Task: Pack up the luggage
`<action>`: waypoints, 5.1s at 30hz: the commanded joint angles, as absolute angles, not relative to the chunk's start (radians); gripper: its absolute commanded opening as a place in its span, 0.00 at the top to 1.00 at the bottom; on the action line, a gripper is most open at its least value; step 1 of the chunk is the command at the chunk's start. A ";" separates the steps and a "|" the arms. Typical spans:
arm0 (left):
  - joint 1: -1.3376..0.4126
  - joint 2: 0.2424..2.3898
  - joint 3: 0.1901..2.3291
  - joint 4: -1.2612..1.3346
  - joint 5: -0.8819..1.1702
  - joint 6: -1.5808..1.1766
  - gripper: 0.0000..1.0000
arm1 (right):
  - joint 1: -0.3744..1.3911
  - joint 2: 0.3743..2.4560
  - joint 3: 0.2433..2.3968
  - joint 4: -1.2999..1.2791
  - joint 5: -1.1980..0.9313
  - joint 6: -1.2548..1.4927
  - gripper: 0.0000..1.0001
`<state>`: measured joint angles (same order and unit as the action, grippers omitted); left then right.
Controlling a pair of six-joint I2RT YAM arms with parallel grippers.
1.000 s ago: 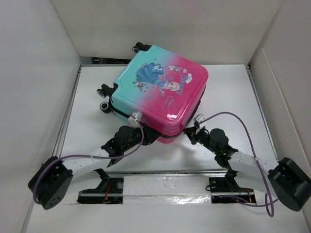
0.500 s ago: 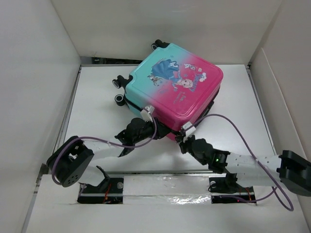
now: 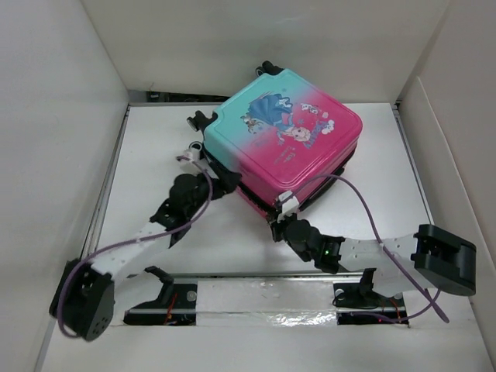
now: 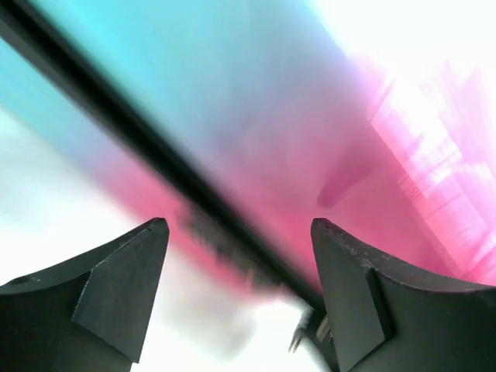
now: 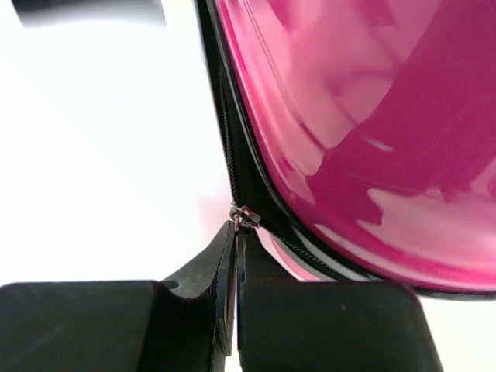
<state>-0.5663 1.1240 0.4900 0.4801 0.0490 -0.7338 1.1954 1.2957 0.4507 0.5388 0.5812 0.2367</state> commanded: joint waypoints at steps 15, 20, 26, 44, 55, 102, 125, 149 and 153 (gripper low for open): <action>-0.094 1.402 1.012 0.293 0.138 -0.838 0.21 | 1.236 1.307 0.471 0.644 0.265 0.210 1.00; -0.094 1.529 1.158 0.238 0.152 -0.807 0.22 | 1.227 1.310 0.468 0.653 0.245 0.206 1.00; -0.094 1.646 1.227 0.287 0.196 -0.836 0.23 | 1.227 1.307 0.457 0.667 0.236 0.196 1.00; -0.084 1.865 1.364 0.494 0.272 -0.994 0.24 | 1.227 1.351 0.436 0.713 0.166 0.201 1.00; -0.084 1.954 1.456 0.475 0.327 -1.029 0.35 | 1.227 1.344 0.445 0.672 0.190 0.195 1.00; -0.824 0.995 0.210 0.810 -0.083 -0.968 1.00 | 0.726 1.159 0.807 0.181 -0.127 -0.159 1.00; -0.744 1.318 0.491 0.966 0.043 -0.956 1.00 | 1.054 0.963 0.565 0.247 0.084 0.091 1.00; -0.471 0.905 0.397 0.753 -0.006 -0.885 1.00 | 0.476 0.315 0.284 -0.134 0.018 0.216 1.00; -0.583 0.977 0.445 0.701 0.061 -0.803 1.00 | 0.501 0.619 0.334 0.070 -0.181 0.135 1.00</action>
<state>-0.5282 0.9382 0.3962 0.7109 -0.0040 -0.8753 0.4706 0.4725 0.2768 -0.1959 0.0223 0.1856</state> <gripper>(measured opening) 0.003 0.024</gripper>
